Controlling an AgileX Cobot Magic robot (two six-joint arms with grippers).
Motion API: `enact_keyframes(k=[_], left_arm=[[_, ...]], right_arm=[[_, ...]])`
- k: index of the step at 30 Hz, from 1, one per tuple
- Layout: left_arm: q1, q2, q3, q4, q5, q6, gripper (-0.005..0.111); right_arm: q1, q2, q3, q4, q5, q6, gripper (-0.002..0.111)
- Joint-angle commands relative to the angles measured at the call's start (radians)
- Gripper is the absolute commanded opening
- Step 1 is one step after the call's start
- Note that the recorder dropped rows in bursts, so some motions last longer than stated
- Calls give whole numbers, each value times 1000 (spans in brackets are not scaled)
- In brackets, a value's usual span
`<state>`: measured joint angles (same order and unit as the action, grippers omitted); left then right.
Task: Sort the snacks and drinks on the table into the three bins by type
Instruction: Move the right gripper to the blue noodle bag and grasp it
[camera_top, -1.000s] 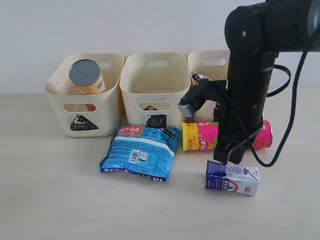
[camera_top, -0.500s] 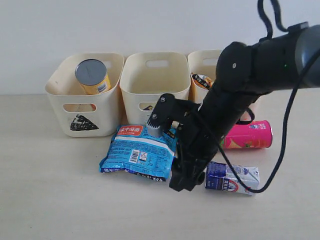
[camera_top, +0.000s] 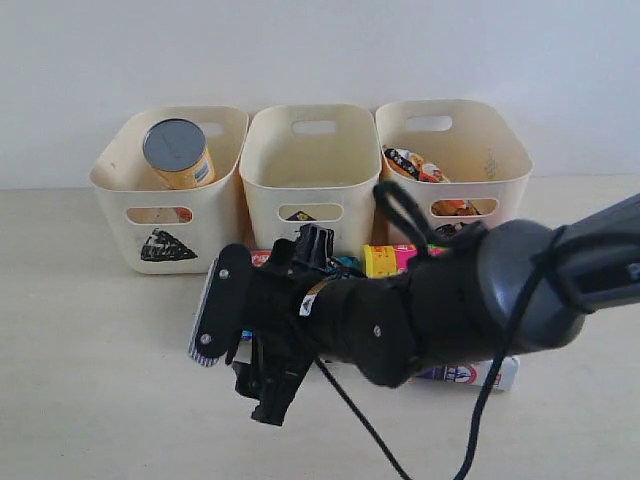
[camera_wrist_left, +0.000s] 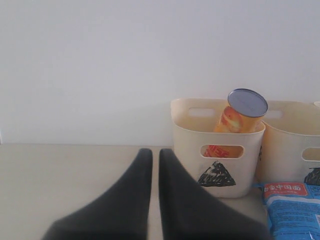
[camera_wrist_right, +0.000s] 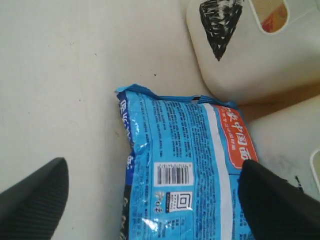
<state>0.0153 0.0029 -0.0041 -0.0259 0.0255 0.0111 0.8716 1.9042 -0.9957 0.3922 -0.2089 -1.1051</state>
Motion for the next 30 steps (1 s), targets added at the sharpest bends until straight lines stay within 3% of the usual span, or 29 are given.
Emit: enact_keyframes(k=[1,3,11,30], left_arm=[[4,-3,4,-12,-7,-2,4],[4,-3,4,-12,-7,-2,4],[4,-3,4,-12,-7,-2,4],[4,-3,4,-12,-7,-2,4]], right_arm=[[53,99,5,310,-273,-331,83],[59,126,-6,391,-288,-437,83],[57,164,-56,406,-235,-438,82],[24,312,-164,504,-360,-546,82]])
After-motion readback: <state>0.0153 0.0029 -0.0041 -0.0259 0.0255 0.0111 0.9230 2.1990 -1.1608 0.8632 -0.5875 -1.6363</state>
